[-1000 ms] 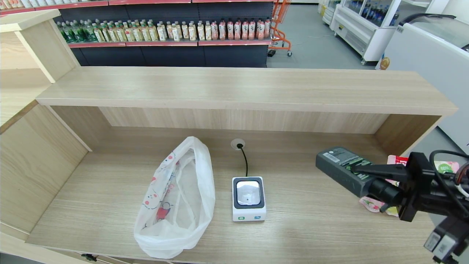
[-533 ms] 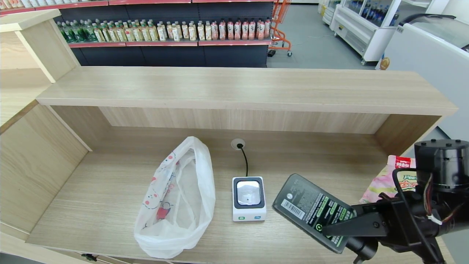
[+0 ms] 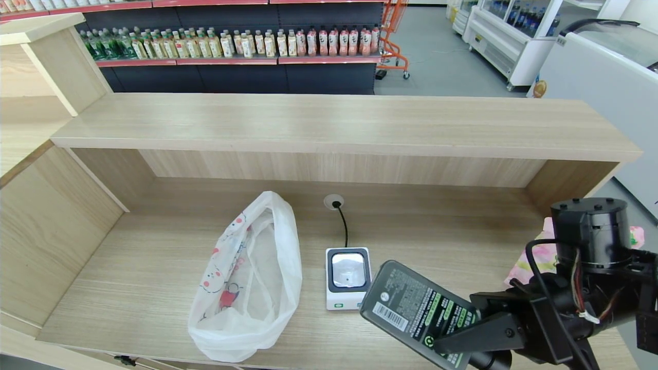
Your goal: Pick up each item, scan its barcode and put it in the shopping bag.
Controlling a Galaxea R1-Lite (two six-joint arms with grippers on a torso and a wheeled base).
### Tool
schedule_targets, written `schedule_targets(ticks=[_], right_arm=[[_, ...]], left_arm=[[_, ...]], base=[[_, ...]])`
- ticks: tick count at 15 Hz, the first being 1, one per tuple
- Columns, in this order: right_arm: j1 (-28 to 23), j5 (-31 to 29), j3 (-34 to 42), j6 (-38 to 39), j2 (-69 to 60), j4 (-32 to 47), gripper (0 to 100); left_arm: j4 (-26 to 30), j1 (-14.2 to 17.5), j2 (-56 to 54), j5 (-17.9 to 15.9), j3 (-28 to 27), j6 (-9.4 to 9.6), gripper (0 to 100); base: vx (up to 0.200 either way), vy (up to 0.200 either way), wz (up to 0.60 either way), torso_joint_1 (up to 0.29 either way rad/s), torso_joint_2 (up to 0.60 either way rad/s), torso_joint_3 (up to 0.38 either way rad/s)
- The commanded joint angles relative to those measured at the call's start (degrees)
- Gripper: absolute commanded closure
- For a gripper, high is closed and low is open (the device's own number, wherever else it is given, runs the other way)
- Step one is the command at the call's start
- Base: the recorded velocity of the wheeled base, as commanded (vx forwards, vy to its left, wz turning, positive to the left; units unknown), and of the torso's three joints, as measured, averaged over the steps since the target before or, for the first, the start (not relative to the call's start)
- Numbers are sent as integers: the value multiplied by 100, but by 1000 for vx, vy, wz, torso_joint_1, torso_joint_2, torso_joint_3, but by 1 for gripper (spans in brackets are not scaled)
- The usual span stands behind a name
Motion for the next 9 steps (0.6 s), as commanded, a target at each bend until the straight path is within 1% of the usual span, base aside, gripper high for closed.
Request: schedule_targets(ticks=[1, 6, 8, 9], right_arm=[[77, -1, -75, -35, 62, -10, 100], [94, -1, -66, -158, 167, -1, 100], [261, 202, -75, -167, 475, -10, 100], [314, 210, -84, -167, 501, -10, 100]], left_arm=[[-2, 1, 1, 0, 0, 0, 0], [-2, 1, 1, 0, 0, 0, 0], [-2, 1, 1, 0, 0, 0, 0], [-2, 1, 1, 0, 0, 0, 0]], base=[[0, 0, 0, 0, 0, 0], [0, 0, 0, 0, 0, 0], [0, 0, 0, 0, 0, 0], [0, 0, 0, 0, 0, 0]])
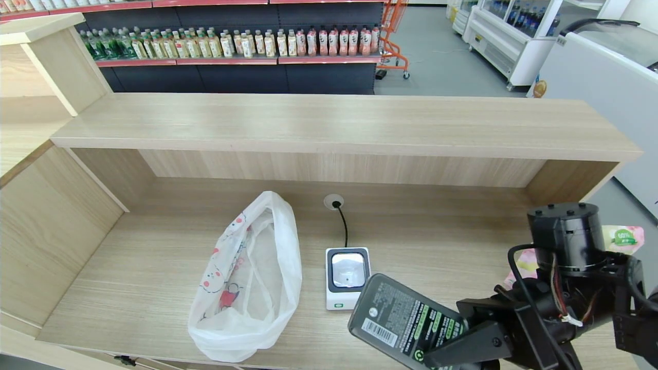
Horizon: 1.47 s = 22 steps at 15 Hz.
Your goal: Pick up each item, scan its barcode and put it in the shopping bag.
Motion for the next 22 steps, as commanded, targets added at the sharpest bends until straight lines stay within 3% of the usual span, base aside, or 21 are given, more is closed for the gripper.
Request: schedule_targets(ticks=[1, 8, 13, 22], right_arm=[[82, 8, -48, -10, 226, -16, 100], [249, 17, -365, -62, 947, -16, 100], [812, 8, -989, 17, 1509, 2, 100], [812, 8, -1077, 43, 1685, 11, 100]], left_arm=[[-2, 1, 1, 0, 0, 0, 0], [-2, 1, 1, 0, 0, 0, 0], [-2, 1, 1, 0, 0, 0, 0], [-2, 1, 1, 0, 0, 0, 0]], base=[[0, 0, 0, 0, 0, 0], [0, 0, 0, 0, 0, 0], [0, 0, 0, 0, 0, 0], [0, 0, 0, 0, 0, 0]])
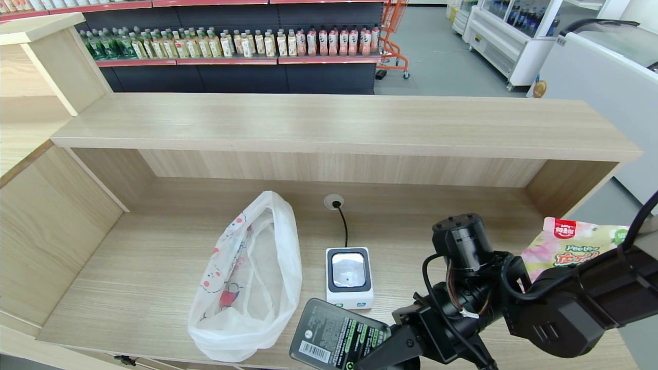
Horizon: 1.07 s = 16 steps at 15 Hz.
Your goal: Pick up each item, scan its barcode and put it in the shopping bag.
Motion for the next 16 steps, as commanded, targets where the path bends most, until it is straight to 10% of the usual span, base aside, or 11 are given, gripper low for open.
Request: schedule_targets(ticks=[1, 16], right_arm=[[1, 2, -2, 14, 31, 0, 100], [1, 2, -54, 155, -83, 26, 100]], left_arm=[[-2, 1, 1, -1, 0, 0, 0], [-2, 1, 1, -1, 0, 0, 0]], base=[[0, 0, 0, 0, 0, 0], [0, 0, 0, 0, 0, 0]])
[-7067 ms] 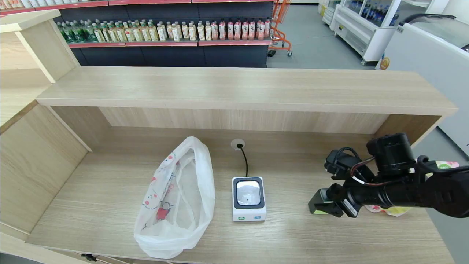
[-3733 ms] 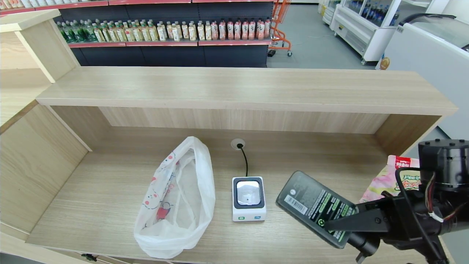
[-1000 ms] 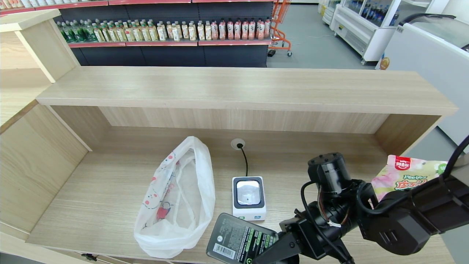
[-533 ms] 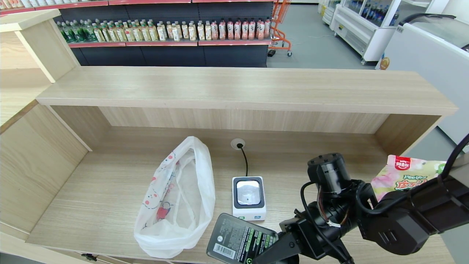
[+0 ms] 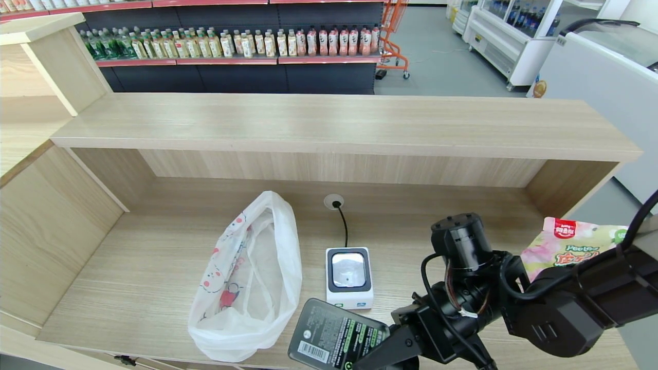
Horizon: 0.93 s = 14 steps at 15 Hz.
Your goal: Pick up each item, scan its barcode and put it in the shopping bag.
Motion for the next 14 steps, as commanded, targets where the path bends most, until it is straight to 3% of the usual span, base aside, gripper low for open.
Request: schedule_targets(ticks=[1, 4, 6, 9, 11, 12, 14], right_arm=[[-56, -7, -62, 554, -184, -1, 100], [-188, -438, -70, 3182, -870, -10, 100], [-979, -605, 325, 4246, -1661, 192, 100], [-1761, -614, 712, 5863, -2469, 1159, 100], [-2253, -649, 747, 7700, -3260, 1493, 100], [-2649, -842, 729, 9387, -3708, 1502, 100], [-2780, -1528, 808, 12516, -4157, 1502, 100]], left_arm=[[-2, -8, 1, -1, 0, 0, 0], [-2, 1, 1, -1, 0, 0, 0], [-2, 1, 1, -1, 0, 0, 0], [-2, 1, 1, -1, 0, 0, 0], [-2, 1, 1, -1, 0, 0, 0], [-2, 1, 1, -1, 0, 0, 0], [-2, 1, 1, -1, 0, 0, 0]], base=[[0, 0, 0, 0, 0, 0], [0, 0, 0, 0, 0, 0], [0, 0, 0, 0, 0, 0], [0, 0, 0, 0, 0, 0], [0, 0, 0, 0, 0, 0], [0, 0, 0, 0, 0, 0], [0, 0, 0, 0, 0, 0]])
